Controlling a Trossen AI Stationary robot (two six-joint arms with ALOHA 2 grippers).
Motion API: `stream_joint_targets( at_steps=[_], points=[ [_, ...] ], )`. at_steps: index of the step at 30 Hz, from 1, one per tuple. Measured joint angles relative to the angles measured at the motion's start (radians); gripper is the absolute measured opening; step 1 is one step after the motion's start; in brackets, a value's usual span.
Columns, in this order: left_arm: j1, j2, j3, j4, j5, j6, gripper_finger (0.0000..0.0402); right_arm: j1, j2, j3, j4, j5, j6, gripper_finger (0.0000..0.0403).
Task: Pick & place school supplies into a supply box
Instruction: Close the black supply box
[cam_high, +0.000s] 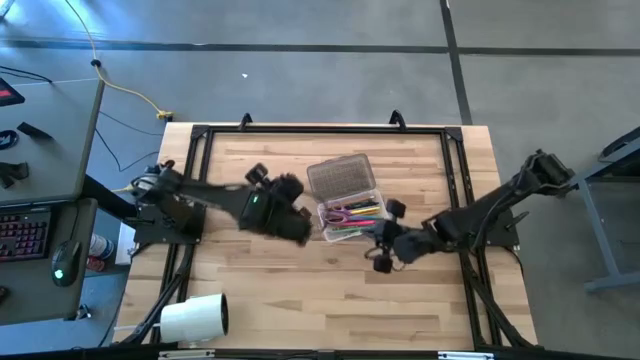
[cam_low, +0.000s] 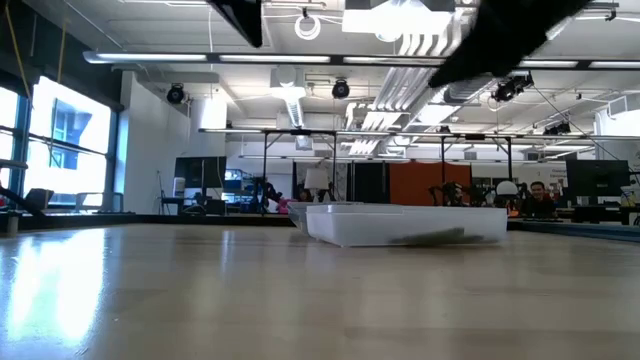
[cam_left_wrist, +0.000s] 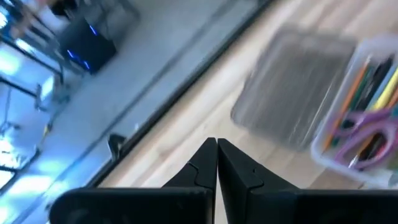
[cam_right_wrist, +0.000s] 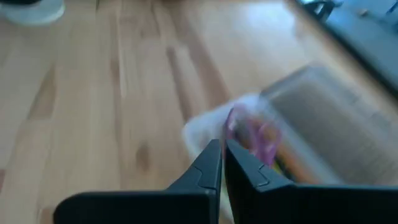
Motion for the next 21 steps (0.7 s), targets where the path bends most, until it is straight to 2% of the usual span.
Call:
stream_joint_targets(
  at_steps=[2, 5, 9, 11, 14, 17, 19, 21],
  points=[
    [0.071, 0.004, -0.002, 0.026, 0.08, 0.09, 0.0046, 0.027, 0.001, -0.089, 0.064, 0.001, 0.07, 0.0003],
    [0.18, 0.022, -0.028, 0.135, 0.176, 0.201, 0.0046, 0.049, 0.006, -0.243, 0.251, 0.002, 0.146, 0.0005],
    [0.331, 0.051, -0.095, 0.393, 0.294, 0.459, 0.0038, 0.024, 0.007, -0.423, 0.524, -0.025, 0.051, 0.0002],
    [0.413, 0.071, -0.119, 0.529, 0.358, 0.535, 0.0025, 0.002, 0.008, -0.496, 0.647, -0.041, 0.066, 0.0001],
    [0.544, 0.102, -0.137, 0.665, 0.562, 0.568, 0.0013, -0.021, 0.007, -0.57, 0.823, -0.099, 0.112, 0.0001],
    [0.649, 0.145, -0.139, 0.742, 0.782, 0.56, 0.002, -0.025, 0.007, -0.605, 0.893, -0.151, 0.113, 0.0001],
    [0.695, 0.165, -0.14, 0.744, 0.861, 0.526, 0.0024, -0.023, 0.007, -0.604, 0.895, -0.16, 0.113, 0.0001],
    [0.725, 0.191, -0.14, 0.742, 0.874, 0.516, 0.0021, -0.023, 0.008, -0.6, 0.884, -0.167, 0.122, 0.0001]
  ],
)
